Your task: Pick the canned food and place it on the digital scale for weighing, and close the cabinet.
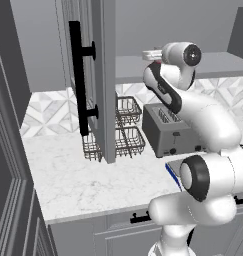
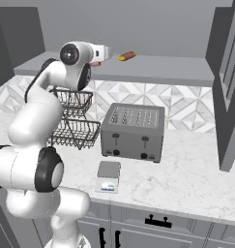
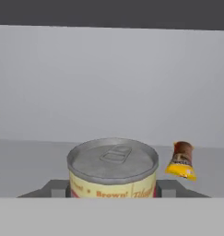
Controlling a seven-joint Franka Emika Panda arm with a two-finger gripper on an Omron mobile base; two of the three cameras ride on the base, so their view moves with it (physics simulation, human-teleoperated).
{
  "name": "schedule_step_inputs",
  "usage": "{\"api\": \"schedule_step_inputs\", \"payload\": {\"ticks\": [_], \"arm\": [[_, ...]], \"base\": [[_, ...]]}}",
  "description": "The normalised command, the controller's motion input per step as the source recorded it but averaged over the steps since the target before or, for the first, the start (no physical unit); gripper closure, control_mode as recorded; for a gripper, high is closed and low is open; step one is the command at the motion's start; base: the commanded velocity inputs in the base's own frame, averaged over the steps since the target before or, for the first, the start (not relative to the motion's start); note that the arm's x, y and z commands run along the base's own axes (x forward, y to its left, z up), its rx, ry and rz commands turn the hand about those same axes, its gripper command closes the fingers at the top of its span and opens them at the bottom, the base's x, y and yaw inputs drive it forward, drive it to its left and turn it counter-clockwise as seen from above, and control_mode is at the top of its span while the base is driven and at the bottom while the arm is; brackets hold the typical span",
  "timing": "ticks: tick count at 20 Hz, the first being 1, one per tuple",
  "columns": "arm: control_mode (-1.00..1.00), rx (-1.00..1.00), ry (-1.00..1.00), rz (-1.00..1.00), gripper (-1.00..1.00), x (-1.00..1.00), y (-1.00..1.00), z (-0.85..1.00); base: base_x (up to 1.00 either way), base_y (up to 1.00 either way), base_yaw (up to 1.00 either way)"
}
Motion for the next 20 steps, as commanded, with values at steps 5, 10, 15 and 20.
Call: {"api": "schedule_step_inputs", "payload": {"ticks": [5,10,15,20], "arm": [[-1.0,0.04,-0.23,0.0,1.0,-1.0,0.0,0.0],[-1.0,0.02,0.04,0.0,1.0,-1.0,-0.28,0.0],[-1.0,0.0,0.25,0.01,1.0,-1.0,-0.69,0.0],[-1.0,0.0,0.19,0.1,1.0,-0.77,-0.7,-0.36]], "base": [[0.0,0.0,0.0],[0.0,0.0,0.0],[0.0,0.0,0.0],[0.0,0.0,0.0]]}}
